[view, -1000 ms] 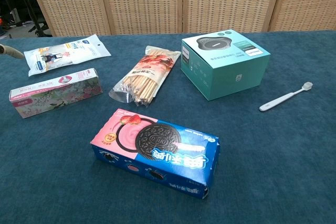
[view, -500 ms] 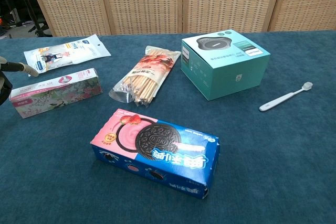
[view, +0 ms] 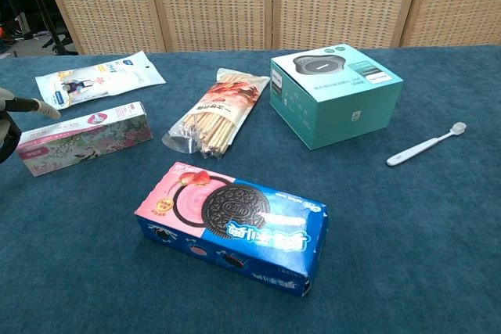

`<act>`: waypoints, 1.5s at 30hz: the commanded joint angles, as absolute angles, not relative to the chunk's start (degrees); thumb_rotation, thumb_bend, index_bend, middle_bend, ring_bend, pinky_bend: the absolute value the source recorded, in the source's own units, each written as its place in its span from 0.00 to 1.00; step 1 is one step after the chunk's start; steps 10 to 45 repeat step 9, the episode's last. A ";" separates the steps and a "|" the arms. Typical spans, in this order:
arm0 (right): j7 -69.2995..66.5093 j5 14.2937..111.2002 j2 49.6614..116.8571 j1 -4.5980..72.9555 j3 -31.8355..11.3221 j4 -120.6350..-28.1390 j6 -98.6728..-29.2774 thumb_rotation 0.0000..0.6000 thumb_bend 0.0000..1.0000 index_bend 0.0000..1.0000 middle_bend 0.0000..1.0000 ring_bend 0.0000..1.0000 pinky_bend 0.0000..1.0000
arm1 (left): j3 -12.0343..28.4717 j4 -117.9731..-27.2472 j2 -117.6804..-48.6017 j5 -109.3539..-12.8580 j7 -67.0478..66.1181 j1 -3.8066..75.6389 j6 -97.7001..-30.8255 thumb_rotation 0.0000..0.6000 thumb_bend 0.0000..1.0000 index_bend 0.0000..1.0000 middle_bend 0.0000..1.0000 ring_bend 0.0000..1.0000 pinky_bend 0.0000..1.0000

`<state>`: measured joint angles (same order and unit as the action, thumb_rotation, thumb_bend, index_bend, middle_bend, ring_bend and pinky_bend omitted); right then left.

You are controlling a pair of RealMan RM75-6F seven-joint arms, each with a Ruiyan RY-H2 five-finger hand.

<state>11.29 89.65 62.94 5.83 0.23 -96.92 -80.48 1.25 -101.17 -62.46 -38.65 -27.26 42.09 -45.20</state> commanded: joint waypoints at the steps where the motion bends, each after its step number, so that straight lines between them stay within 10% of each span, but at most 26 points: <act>1: 11.17 89.89 62.94 5.81 0.24 -96.94 -80.71 1.00 0.10 0.00 0.00 0.00 0.00 | 0.81 -101.09 -62.68 -38.31 -27.30 42.46 -45.26 1.00 0.94 0.00 0.65 0.65 0.51; 45: 11.18 89.88 62.86 5.76 0.30 -97.00 -80.76 1.00 0.10 0.00 0.00 0.00 0.00 | -0.26 -100.73 -63.23 -37.63 -27.44 43.29 -45.59 1.00 0.94 0.00 0.65 0.65 0.51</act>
